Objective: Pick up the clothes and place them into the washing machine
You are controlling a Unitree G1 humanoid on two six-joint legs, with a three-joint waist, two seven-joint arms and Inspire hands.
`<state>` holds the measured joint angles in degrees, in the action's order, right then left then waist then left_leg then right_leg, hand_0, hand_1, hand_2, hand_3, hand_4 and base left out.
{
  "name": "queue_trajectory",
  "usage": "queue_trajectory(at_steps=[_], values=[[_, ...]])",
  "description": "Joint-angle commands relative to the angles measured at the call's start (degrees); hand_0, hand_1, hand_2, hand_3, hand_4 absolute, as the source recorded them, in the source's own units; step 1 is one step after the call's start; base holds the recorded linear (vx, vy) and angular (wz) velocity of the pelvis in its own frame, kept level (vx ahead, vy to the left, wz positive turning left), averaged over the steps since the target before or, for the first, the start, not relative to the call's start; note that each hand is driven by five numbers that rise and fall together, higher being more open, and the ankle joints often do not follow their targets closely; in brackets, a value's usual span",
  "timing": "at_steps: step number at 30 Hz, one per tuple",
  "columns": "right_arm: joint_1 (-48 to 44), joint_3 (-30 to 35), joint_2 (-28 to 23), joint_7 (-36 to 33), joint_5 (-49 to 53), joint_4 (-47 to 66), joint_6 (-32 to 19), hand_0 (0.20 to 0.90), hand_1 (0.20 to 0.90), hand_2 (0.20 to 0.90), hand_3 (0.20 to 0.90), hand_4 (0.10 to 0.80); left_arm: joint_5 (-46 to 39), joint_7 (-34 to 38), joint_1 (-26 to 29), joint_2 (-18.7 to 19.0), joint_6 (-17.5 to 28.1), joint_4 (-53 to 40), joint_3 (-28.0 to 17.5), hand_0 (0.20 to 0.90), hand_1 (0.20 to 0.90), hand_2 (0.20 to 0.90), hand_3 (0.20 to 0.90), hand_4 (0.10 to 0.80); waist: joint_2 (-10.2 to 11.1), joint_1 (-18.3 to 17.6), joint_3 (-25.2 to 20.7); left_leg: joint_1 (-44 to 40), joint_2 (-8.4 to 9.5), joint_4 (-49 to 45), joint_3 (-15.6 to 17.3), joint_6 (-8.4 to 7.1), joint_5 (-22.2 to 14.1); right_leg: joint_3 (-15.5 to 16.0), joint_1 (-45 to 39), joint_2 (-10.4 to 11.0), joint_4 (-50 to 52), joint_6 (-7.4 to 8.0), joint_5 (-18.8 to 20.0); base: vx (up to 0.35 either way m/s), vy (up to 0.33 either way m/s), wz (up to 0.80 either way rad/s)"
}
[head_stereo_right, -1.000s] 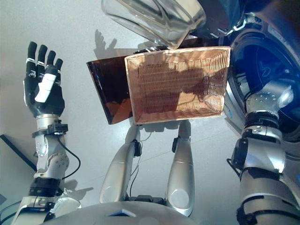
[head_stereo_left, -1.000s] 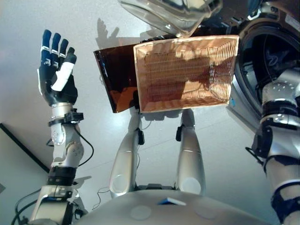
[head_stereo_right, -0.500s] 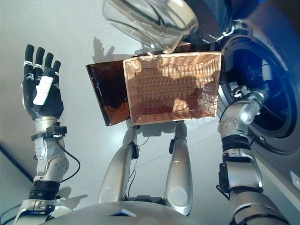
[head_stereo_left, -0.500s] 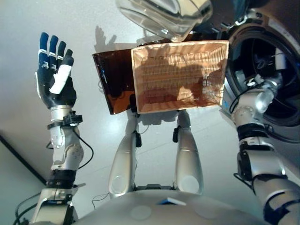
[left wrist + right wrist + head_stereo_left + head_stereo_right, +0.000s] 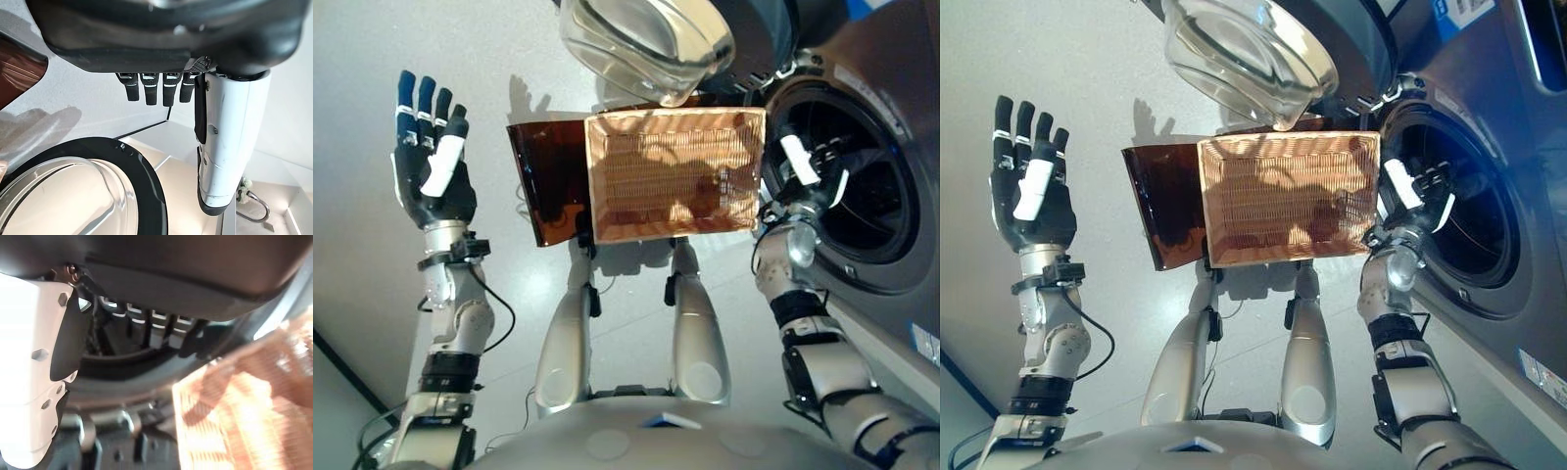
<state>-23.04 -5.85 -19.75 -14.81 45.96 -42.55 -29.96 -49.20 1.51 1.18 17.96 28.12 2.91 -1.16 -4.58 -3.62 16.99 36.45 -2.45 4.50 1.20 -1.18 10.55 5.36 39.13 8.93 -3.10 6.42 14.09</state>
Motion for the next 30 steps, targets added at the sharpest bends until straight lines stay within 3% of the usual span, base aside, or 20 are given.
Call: queue_trajectory(at_steps=[1,13,30], values=[[1.9,-2.4,-1.0,0.6,-5.5,3.8,-2.4,0.9,0.9,0.9,0.9,0.8,3.1,0.2,-2.2,3.2,6.0,-3.3,-3.3,0.9,0.9,0.9,0.9,0.8,2.6,2.4,-5.8,-2.8,-1.29,0.5,-0.3,-5.1,-4.5,-0.1,0.6,0.6,-0.8,2.26,-1.4,0.012,-0.004,0.1],[7.5,-4.6,-1.1,-2.1,-16.6,5.3,0.3,0.9,0.9,0.9,0.9,0.8,5.8,1.0,-4.3,3.0,5.0,-0.3,-3.6,0.9,0.9,0.9,0.9,0.8,4.6,2.1,-7.3,-8.6,-1.43,0.5,-0.8,-4.84,-4.7,0.8,-6.3,0.5,-0.9,2.52,-1.7,0.038,0.001,0.03],[15.1,-10.9,-8.1,-2.6,-43.9,9.5,7.8,0.9,0.9,0.9,0.9,0.8,6.1,-1.5,-7.1,2.0,2.9,2.9,-4.5,0.9,0.9,0.9,0.9,0.8,5.5,2.1,-8.1,-18.7,-1.65,0.5,0.1,-4.14,-6.4,0.1,-16.7,0.1,-0.7,3.01,-3.6,0.053,0.003,-0.02]])
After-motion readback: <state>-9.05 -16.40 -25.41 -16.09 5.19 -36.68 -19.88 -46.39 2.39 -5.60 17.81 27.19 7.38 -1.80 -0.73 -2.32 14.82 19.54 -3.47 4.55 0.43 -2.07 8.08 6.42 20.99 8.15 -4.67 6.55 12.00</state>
